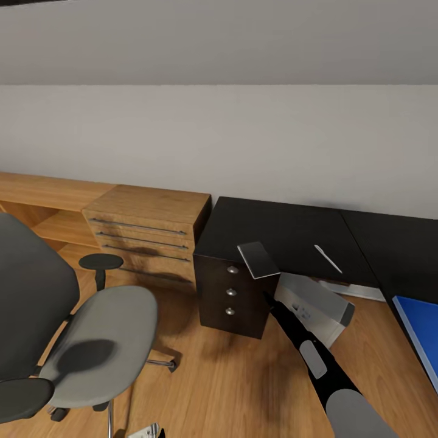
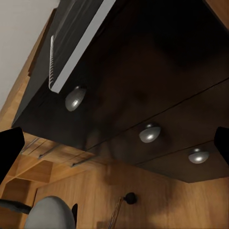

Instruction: In the bedroom, organize the workspace by keeping the computer under the desk, ensuring the monitor is on the desk, placing the keyboard on the desk next to the monitor, placing the mouse on the desk next to the keyboard, moving the folder from the swivel chair onto the desk next to the mouse, stacking the notebook on top of the folder with the pen on top of the notebook, and positioning the swivel chair next to the desk.

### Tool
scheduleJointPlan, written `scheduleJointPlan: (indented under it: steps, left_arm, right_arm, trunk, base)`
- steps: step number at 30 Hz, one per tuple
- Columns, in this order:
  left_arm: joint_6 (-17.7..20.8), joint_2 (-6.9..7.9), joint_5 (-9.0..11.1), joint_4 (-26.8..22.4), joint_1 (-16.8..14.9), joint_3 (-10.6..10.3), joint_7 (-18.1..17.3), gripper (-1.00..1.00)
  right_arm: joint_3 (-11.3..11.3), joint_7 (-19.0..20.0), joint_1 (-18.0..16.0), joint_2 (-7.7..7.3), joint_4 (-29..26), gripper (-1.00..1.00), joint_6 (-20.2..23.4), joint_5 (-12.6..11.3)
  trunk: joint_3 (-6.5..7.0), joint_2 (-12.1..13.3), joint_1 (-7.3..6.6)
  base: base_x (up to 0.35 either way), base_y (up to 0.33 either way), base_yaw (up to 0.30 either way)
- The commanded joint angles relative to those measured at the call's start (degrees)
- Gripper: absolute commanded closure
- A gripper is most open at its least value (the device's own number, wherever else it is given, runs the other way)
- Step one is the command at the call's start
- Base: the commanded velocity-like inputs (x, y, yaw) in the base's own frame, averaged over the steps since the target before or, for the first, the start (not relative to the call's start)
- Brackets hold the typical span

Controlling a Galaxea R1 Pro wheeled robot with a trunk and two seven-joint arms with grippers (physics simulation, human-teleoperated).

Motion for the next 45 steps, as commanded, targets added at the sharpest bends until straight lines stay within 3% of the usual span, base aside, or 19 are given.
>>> scheduleJointPlan:
  steps: [1, 5, 7, 12, 18, 20, 28, 37, 45]
  left_arm:
    - [-0.1, 0.16, 0.3, -1.7, 0.0, -0.5, 0.6, -1.00]
    - [1.1, 0.28, -0.9, -6.4, 0.0, -0.5, 0.8, -1.00]
    - [3.0, 0.29, -2.6, -8.2, 0.0, -0.5, 0.8, -1.00]
    - [12.1, 0.29, -5.7, -14.9, 0.1, -0.4, 0.9, -1.00]
    - [22.5, 0.29, -6.2, -23.7, 0.1, -0.4, 0.9, -1.00]
    - [24.4, 0.26, -6.2, -25.1, 0.1, -0.4, 0.9, -1.00]
    - [26.0, 0.18, -6.1, -25.6, 0.1, -0.4, 0.8, -1.00]
    - [25.1, 0.20, -6.1, -20.8, 0.1, -0.3, 0.6, -1.00]
    - [24.9, 0.05, -6.1, -20.0, 0.1, -0.4, 0.5, -1.00]
  right_arm:
    - [-0.3, 0.4, 0.0, 0.04, 0.0, -1.00, 0.2, -0.4]
    - [-0.2, 0.4, 0.0, 0.02, 0.0, -1.00, 0.2, -0.4]
    - [-0.2, 0.4, 0.0, 0.01, 0.0, -1.00, 0.2, -0.4]
    - [-0.3, 0.3, 0.0, 0.01, 0.0, -1.00, 0.3, -0.4]
    - [-0.3, 0.3, 0.0, 0.01, 0.0, -1.00, 0.3, -0.9]
    - [-0.3, 0.3, 0.0, 0.01, 0.0, -1.00, 0.3, -1.5]
    - [-0.3, 0.1, 0.0, 0.02, 0.0, -1.00, 0.3, -2.7]
    - [-0.4, 0.1, -0.1, 0.27, 0.2, -1.00, 0.1, -3.7]
    - [-0.3, 0.3, -0.1, 0.27, 0.2, -1.00, 0.3, -7.8]
  trunk:
    - [-0.05, 0.0, 0.00]
    - [-0.05, 0.0, 0.00]
    - [-0.05, 0.0, 0.00]
    - [-0.05, 0.0, 0.00]
    - [-0.05, 0.0, 0.00]
    - [-0.05, 0.0, 0.00]
    - [-0.05, 0.0, 0.00]
    - [-0.05, 0.0, 0.00]
    - [-0.05, 0.0, 0.00]
  base:
    - [0.000, 0.000, 0.000]
    - [0.000, 0.000, 0.000]
    - [0.000, 0.000, 0.000]
    - [0.000, 0.000, 0.000]
    - [0.000, 0.000, 0.000]
    - [0.000, 0.000, 0.000]
    - [0.000, 0.000, 0.000]
    - [0.040, 0.037, 0.000]
    - [0.069, 0.049, 0.000]
